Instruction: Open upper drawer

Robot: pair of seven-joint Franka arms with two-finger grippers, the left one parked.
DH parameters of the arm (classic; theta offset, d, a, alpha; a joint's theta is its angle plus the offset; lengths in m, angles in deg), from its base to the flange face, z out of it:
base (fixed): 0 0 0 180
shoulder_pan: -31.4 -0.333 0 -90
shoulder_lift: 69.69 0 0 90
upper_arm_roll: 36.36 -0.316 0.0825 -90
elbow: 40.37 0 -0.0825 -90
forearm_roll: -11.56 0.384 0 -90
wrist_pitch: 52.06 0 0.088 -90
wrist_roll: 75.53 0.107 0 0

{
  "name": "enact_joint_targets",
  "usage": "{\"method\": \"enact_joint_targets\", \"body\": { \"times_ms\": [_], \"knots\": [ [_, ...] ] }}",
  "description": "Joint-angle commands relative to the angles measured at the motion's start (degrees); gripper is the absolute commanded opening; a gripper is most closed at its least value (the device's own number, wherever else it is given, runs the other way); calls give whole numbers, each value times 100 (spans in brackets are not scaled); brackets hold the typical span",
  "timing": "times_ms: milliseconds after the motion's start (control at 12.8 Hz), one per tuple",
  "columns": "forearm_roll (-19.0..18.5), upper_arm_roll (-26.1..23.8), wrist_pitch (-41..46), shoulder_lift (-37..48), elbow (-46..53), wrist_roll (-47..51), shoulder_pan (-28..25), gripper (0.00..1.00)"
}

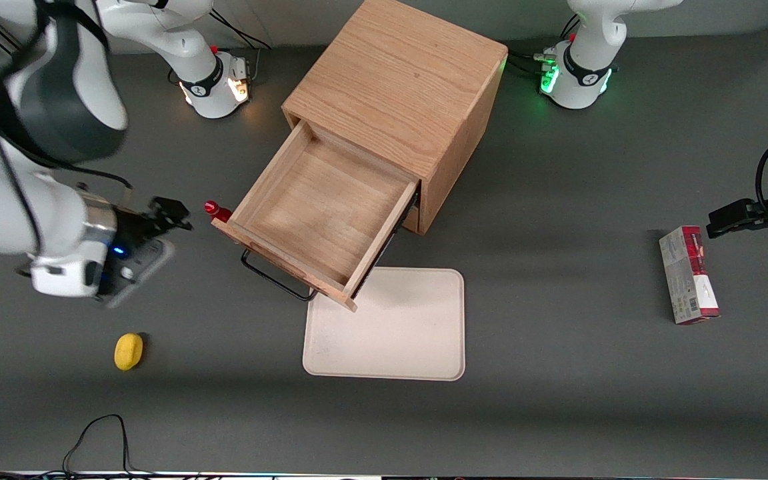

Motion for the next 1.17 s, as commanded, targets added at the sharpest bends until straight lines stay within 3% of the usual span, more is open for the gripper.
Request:
{"method": "enact_joint_targets", "body": {
  "times_ms": [0,392,783,1018,1096],
  "knots": [
    [-463,54,-337,1170,-1374,1027,-146,100],
    [-403,422,-205,1654,-1772,1726,-128,100],
    [-429,441,-1391,2674,-3063,1912,-137,100],
    [-657,240,-1357,2631,-2925,1930,-7,100],
    [-614,-162,-1348,2605,-2863,1947,421,100]
  ]
}}
